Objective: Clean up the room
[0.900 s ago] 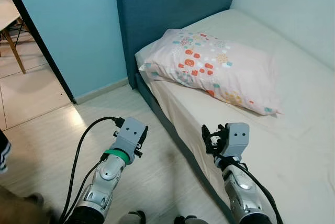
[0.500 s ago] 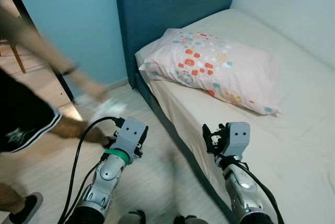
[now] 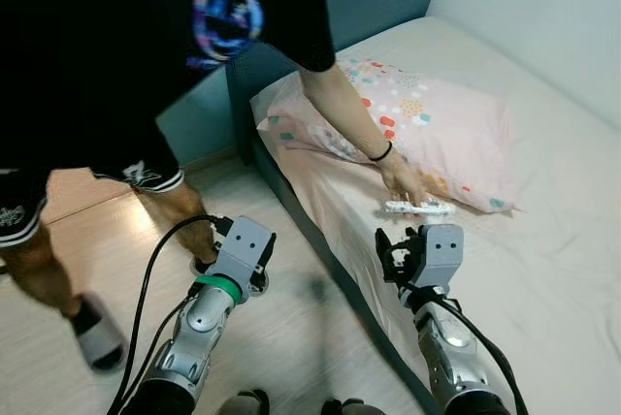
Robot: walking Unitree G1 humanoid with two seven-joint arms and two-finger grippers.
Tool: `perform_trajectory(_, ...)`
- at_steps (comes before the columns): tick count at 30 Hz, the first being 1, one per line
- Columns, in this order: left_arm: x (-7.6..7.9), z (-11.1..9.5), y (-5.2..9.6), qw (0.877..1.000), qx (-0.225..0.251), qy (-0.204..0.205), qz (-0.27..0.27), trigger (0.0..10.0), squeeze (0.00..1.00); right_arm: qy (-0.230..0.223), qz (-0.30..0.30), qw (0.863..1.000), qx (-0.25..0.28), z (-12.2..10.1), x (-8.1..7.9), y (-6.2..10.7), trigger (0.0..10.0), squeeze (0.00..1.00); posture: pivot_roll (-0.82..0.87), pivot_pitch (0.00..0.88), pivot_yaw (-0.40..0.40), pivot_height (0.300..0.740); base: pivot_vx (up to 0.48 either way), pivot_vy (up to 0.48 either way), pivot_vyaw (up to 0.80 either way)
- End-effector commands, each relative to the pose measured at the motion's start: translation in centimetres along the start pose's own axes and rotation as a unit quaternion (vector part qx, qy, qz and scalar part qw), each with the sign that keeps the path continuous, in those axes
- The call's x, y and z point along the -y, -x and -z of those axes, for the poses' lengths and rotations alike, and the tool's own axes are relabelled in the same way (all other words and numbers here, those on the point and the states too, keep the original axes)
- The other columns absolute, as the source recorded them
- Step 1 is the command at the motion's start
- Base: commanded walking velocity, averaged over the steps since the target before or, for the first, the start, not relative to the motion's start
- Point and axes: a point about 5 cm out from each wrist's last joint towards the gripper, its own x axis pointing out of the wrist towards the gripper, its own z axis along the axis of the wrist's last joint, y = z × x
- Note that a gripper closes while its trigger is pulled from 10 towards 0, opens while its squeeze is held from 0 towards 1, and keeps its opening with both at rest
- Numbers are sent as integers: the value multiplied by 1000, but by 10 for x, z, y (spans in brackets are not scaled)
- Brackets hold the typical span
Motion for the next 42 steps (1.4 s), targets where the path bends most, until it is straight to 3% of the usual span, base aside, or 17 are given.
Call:
perform_trajectory(1,3,6,2,1000,-10,-3,4,10000,0,3,2,1000,-15,6,2,3,10000,0,26,87,-5,740,0,0,0)
perform_trajectory(29,2,8,1,1000,-12,-6,6,10000,0,8,3,1000,-21,7,7,4,10000,0,22,86,-3,740,0,0,0)
perform_trajectory(32,2,11,4,1000,-19,1,9,10000,0,7,5,1000,-27,12,8,8,10000,0,23,86,-3,740,0,0,0)
perform_trajectory(37,1,12,4,997,-32,71,11,10000,0,8,7,999,-30,14,10,12,10000,0,12,87,2,740,0,0,0)
perform_trajectory(42,0,11,3,997,-30,64,10,10000,0,9,7,1000,-28,13,10,13,10000,0,18,86,4,740,0,0,0)
